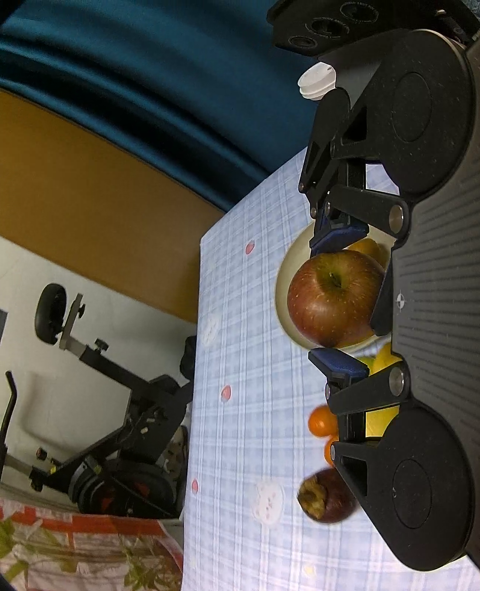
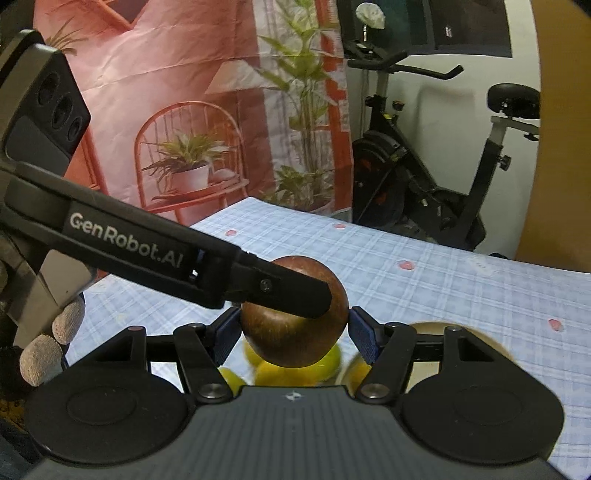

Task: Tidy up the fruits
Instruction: 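Lift the red apple with both tools and carry it over the beige plate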

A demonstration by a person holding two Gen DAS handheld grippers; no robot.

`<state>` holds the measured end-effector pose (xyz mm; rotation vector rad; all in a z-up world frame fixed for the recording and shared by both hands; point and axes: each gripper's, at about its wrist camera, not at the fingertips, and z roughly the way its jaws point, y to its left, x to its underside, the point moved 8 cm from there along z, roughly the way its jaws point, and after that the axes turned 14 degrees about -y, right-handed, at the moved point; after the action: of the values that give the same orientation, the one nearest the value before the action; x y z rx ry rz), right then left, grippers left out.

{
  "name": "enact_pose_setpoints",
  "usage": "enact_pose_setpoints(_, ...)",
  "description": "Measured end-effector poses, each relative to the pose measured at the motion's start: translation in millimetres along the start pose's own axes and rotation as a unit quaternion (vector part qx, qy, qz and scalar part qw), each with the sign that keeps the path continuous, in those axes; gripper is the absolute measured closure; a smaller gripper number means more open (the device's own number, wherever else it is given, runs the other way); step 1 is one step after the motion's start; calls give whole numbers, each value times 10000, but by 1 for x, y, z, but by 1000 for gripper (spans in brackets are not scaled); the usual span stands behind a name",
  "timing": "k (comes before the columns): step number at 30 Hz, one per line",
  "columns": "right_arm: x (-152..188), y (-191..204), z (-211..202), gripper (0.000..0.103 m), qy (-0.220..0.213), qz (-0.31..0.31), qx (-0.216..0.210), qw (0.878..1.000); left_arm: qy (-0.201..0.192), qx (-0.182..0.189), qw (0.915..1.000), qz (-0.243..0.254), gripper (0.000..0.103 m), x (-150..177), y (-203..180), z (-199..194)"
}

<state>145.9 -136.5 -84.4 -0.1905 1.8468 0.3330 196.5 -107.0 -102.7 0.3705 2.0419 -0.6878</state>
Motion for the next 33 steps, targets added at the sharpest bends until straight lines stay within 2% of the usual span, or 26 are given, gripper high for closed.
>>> enact_pose_setpoints(9,0,-39,-5,37,-39,104,212,9997,71,131,9997,190,44,-8,-17,30)
enact_pose_setpoints(16,-4,-62,2,37,-44,-29,246,9997,135,218,9996,145,44,-12,-15,56)
enact_pose_setpoints(25,19,-101,28,37,144,141,373,9991,607,247,9975,271,43,-4,-6,115)
enact_pose_setpoints(33,44,-128,48,37,508,517,553,9958,1045,262,9941,116,43,16,5,151)
